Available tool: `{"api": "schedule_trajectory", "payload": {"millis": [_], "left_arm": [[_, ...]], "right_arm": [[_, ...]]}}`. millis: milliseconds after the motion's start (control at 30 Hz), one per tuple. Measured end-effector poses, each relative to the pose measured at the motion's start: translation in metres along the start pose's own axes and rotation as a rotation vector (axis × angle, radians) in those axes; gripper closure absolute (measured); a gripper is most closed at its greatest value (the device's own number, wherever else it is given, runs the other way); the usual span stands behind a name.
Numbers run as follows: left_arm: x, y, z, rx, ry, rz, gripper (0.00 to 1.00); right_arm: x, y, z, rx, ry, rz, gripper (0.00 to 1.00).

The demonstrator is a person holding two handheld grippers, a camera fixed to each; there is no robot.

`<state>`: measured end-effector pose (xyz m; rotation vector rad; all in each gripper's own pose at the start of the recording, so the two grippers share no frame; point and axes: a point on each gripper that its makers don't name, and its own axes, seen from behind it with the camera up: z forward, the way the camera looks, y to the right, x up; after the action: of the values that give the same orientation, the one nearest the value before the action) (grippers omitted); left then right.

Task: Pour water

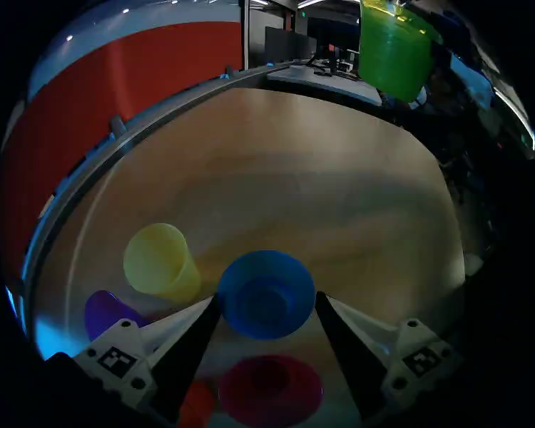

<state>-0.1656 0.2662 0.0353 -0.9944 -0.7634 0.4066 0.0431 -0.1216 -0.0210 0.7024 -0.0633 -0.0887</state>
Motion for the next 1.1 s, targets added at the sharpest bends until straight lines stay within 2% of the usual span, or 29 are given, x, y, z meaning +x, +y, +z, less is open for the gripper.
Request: {"api": "schedule_trajectory", "payload": {"millis": [233,367,733,933,1100], "left_arm": [[0.000,-0.002,0.005,0.013,-0.002,0.000,0.04],[0.001,-0.003,0.007,0.019,0.003,-0.007,0.11],[0.001,-0.006,0.004,0.013,0.020,-0.041,0.12],[0.009,-0.008,-0.004,0.018,0.051,-0.045,0.11],[0.020,-0.012,-0.016,0.030,0.105,-0.054,0.11]], "right_arm": [[-0.001,0.001,0.000,-0.001,0.002,0.002,0.09],[-0.002,0.001,0.000,-0.002,0.001,0.001,0.09],[-0.003,0.003,-0.002,-0.006,0.001,0.005,0.09],[0.000,0.002,0.000,-0.007,-0.001,0.001,0.09],[0.002,0.001,0.001,-0.006,-0.004,-0.002,0.09]]}}
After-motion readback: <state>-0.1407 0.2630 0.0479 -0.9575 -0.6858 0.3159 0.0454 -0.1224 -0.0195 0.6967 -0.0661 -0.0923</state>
